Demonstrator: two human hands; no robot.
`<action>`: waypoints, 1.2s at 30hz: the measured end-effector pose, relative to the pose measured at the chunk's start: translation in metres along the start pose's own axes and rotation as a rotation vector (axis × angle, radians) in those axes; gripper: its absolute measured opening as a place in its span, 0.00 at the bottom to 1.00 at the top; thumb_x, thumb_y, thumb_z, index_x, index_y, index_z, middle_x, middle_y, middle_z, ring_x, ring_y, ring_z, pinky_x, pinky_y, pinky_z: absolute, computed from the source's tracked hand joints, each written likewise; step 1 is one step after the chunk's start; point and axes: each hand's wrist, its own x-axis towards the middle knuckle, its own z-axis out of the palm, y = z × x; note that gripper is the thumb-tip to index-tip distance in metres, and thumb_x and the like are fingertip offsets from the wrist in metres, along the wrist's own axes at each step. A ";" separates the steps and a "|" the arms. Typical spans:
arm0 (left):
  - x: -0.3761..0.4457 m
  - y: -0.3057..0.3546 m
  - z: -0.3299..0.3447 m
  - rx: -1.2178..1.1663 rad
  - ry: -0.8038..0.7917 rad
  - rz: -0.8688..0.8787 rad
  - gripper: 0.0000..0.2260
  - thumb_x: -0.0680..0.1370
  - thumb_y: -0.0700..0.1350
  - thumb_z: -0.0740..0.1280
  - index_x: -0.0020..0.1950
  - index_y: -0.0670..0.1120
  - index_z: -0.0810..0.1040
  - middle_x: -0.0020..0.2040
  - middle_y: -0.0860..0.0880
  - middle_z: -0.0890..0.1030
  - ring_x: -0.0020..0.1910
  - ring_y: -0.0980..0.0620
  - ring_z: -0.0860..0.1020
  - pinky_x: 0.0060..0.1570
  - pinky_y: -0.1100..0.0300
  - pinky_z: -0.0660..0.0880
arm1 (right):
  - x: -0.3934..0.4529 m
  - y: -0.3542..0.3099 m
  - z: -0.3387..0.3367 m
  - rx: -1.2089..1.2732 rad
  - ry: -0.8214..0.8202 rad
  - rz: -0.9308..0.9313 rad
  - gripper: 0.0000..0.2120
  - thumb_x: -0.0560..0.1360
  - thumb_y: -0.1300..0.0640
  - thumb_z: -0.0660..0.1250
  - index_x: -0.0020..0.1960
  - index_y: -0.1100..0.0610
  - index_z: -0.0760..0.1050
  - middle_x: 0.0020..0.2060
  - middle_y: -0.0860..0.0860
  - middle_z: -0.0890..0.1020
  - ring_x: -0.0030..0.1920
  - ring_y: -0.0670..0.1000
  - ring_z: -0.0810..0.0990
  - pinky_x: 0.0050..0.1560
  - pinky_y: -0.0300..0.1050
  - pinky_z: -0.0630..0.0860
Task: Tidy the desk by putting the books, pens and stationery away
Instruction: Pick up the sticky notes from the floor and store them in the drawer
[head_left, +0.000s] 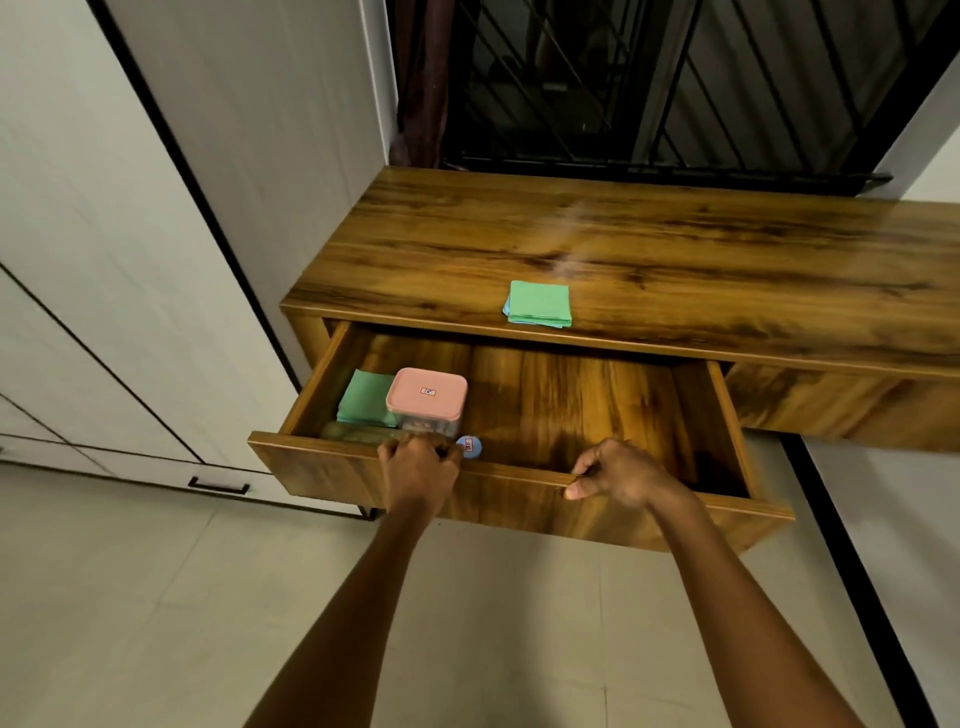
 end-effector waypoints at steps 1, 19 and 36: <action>-0.007 -0.002 -0.001 0.006 -0.001 -0.005 0.12 0.76 0.53 0.65 0.49 0.47 0.83 0.49 0.47 0.84 0.53 0.49 0.78 0.63 0.54 0.59 | -0.005 0.000 0.002 -0.009 -0.019 -0.004 0.12 0.68 0.50 0.75 0.50 0.51 0.82 0.55 0.50 0.81 0.62 0.53 0.75 0.61 0.50 0.72; -0.072 -0.009 -0.020 0.058 0.052 -0.092 0.14 0.77 0.54 0.63 0.50 0.45 0.82 0.50 0.46 0.84 0.53 0.49 0.78 0.64 0.55 0.61 | -0.057 -0.008 0.021 -0.023 -0.134 -0.006 0.14 0.68 0.53 0.76 0.51 0.57 0.82 0.51 0.52 0.82 0.55 0.51 0.78 0.52 0.43 0.73; 0.131 0.102 -0.035 -0.516 -0.103 -0.007 0.08 0.76 0.40 0.67 0.52 0.38 0.80 0.53 0.41 0.82 0.57 0.44 0.78 0.57 0.57 0.73 | 0.107 -0.095 -0.085 0.527 0.693 0.241 0.15 0.73 0.52 0.71 0.52 0.63 0.80 0.53 0.59 0.82 0.56 0.59 0.79 0.53 0.49 0.75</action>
